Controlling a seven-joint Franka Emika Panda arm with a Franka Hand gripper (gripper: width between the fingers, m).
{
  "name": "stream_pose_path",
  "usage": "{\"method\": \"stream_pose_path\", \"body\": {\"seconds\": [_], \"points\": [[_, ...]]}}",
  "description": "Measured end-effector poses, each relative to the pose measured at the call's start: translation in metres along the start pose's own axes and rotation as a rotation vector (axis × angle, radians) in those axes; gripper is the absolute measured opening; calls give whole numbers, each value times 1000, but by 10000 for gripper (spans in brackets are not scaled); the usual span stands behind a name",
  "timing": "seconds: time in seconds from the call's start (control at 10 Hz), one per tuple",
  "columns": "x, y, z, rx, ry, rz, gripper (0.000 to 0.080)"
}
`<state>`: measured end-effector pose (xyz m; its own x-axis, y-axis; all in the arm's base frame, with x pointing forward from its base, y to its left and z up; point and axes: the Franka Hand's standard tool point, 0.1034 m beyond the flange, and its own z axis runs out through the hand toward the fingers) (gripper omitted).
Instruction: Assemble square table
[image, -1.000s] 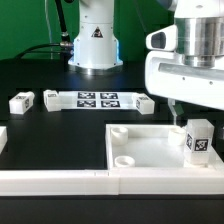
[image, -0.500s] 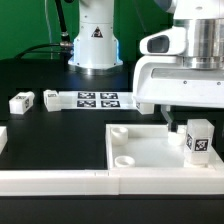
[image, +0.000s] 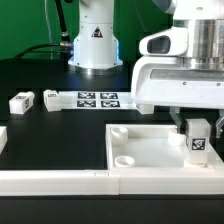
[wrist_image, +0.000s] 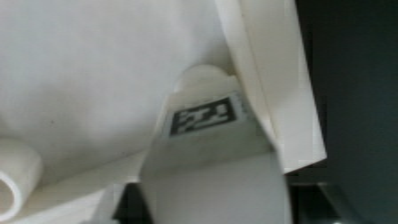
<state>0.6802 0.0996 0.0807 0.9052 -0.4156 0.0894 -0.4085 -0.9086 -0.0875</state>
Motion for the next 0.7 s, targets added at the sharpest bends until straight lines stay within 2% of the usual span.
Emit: {"method": "stream_pose_path", "body": {"seconds": [0.1, 0.2, 0.5, 0.7], "points": [[0, 1, 0, -1, 0, 83, 291], [0, 1, 0, -1, 0, 115, 291], [-1, 5, 1, -22, -9, 613, 291], [-4, 4, 1, 27, -51, 1067, 291]]}}
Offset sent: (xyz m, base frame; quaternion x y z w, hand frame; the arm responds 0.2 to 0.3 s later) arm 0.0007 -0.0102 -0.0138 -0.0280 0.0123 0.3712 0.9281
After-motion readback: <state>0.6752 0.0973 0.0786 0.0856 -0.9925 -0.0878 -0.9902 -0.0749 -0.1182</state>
